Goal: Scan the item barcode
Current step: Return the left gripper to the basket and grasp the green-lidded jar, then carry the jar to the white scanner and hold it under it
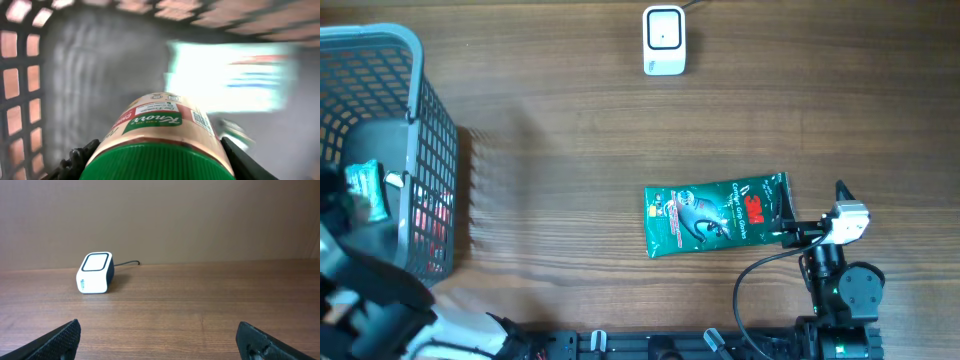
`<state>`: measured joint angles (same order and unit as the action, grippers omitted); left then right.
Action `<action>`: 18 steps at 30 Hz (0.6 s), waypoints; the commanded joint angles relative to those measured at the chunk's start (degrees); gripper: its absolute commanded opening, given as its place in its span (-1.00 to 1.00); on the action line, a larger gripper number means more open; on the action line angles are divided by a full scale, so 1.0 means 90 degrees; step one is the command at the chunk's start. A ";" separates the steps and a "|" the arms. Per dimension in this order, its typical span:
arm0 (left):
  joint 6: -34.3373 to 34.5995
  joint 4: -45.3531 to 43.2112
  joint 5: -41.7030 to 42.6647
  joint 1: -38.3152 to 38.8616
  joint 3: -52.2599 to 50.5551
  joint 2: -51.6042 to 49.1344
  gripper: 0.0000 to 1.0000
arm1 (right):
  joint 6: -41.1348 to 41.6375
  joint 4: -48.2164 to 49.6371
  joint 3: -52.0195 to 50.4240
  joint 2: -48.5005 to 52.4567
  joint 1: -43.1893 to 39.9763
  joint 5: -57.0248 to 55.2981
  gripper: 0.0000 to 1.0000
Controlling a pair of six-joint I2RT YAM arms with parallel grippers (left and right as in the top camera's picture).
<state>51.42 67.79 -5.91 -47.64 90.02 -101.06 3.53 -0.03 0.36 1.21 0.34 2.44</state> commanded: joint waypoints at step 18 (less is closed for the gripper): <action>-0.0192 0.0197 0.1455 0.4471 0.0707 0.3645 -0.21 | -0.0056 0.0022 -0.0005 -0.0032 0.0027 -0.0104 1.00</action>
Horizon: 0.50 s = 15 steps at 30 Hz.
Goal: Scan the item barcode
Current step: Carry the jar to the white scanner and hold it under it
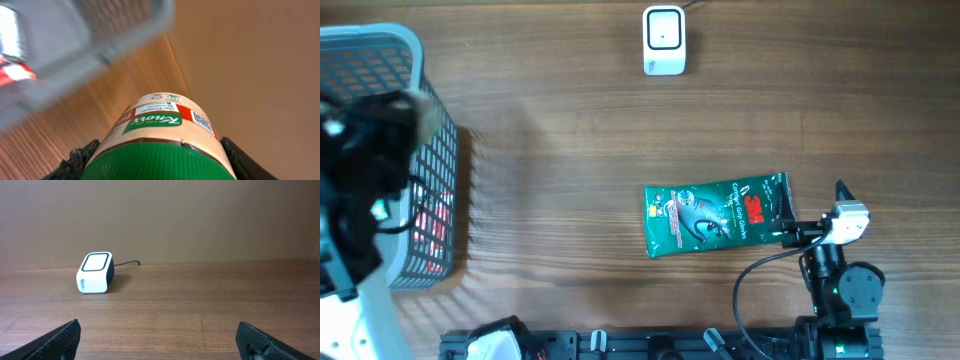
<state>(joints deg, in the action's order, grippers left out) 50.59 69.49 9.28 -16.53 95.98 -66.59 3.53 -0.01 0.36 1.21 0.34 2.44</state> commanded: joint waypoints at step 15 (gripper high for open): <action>-0.0075 -0.0216 -0.1039 0.4384 -0.0590 -0.3750 -0.19 | -0.0058 0.0019 -0.0005 -0.0032 0.0027 -0.0104 1.00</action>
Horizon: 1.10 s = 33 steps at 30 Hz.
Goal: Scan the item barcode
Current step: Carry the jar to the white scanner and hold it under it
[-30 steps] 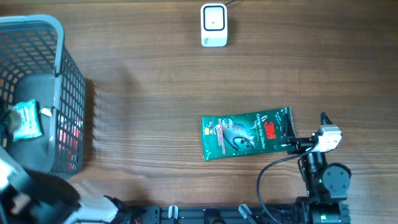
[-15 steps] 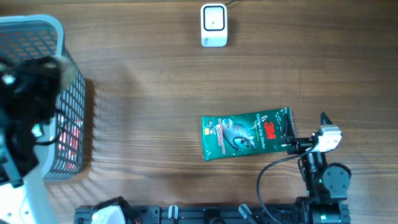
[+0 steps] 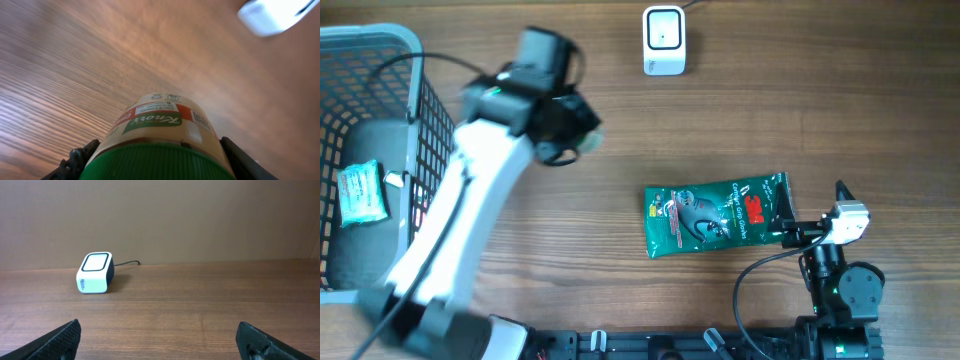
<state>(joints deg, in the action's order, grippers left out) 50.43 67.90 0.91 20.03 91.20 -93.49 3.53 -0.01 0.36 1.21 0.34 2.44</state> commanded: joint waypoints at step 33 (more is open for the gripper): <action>0.0901 -0.1035 -0.1926 0.1787 -0.0223 -0.2448 0.32 | -0.0056 0.0019 -0.0005 -0.0032 0.0027 -0.0104 1.00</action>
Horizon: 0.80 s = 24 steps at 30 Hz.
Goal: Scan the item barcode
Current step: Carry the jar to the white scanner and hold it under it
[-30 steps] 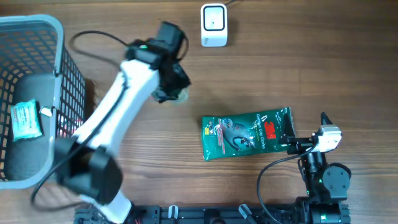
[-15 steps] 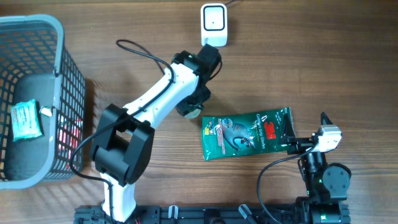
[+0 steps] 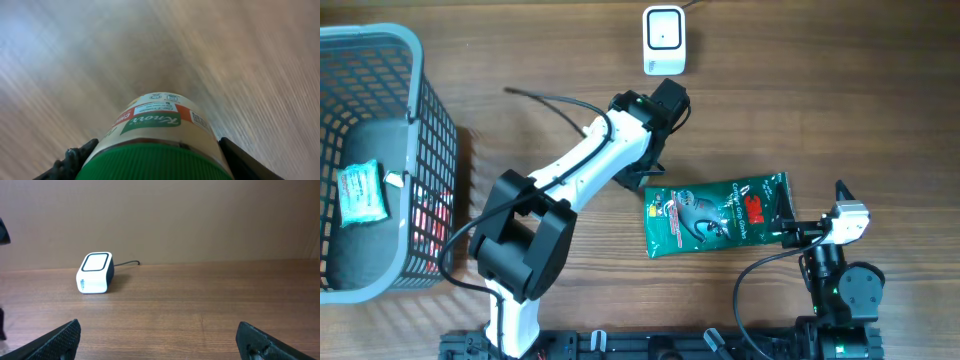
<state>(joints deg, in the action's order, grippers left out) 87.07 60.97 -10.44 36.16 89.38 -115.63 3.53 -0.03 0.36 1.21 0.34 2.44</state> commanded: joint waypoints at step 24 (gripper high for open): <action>-1.1958 -0.0845 -0.1287 -0.0112 -0.0002 0.0289 1.00 | -0.0056 0.0022 -0.0005 -0.0032 0.0027 -0.0104 1.00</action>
<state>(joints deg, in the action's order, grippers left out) -18.63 53.32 -15.64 35.53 89.30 -115.61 3.53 -0.01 0.36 1.21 0.34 2.44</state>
